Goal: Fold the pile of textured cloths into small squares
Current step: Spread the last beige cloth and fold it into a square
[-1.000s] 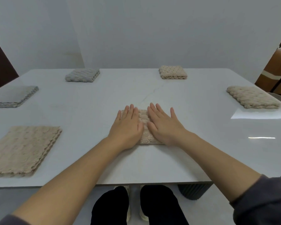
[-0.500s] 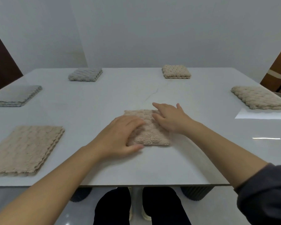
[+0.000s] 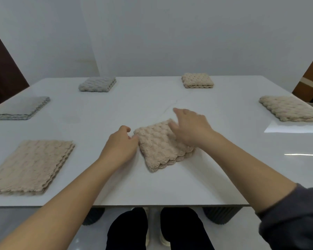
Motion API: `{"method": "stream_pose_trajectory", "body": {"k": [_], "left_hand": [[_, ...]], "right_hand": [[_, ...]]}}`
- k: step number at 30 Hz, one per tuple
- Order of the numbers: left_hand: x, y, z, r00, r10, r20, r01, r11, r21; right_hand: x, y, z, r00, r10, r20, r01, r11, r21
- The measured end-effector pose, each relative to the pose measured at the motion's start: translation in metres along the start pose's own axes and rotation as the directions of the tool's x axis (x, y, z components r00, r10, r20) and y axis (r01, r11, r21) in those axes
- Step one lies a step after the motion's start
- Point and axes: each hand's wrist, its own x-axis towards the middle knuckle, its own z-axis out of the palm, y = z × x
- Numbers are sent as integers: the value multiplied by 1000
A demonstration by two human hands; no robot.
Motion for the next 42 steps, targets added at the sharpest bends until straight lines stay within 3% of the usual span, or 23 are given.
{"method": "stream_pose_trajectory", "body": {"k": [3, 6, 11, 33, 39, 42], "left_hand": [[-6, 20, 17, 996, 93, 7, -94, 990, 103], [-20, 30, 38, 988, 125, 92, -140, 976, 169], [-34, 30, 58, 976, 194, 104, -218, 909, 355], [-118, 140, 159, 891, 381, 248, -443, 849, 289], [-121, 142, 160, 924, 302, 234, -371, 855, 363], [-118, 146, 152, 908, 327, 261, -407, 834, 372]], "right_hand": [[8, -13, 21, 976, -186, 114, 183, 983, 33], [7, -13, 41, 971, -158, 180, 152, 987, 47], [-10, -1, 44, 986, -66, 151, 54, 995, 79], [-124, 145, 17, 965, 241, 106, -241, 971, -13], [-125, 149, 16, 967, 226, 121, -224, 974, -26], [-124, 147, 11, 980, 181, 79, -177, 983, -52]]}}
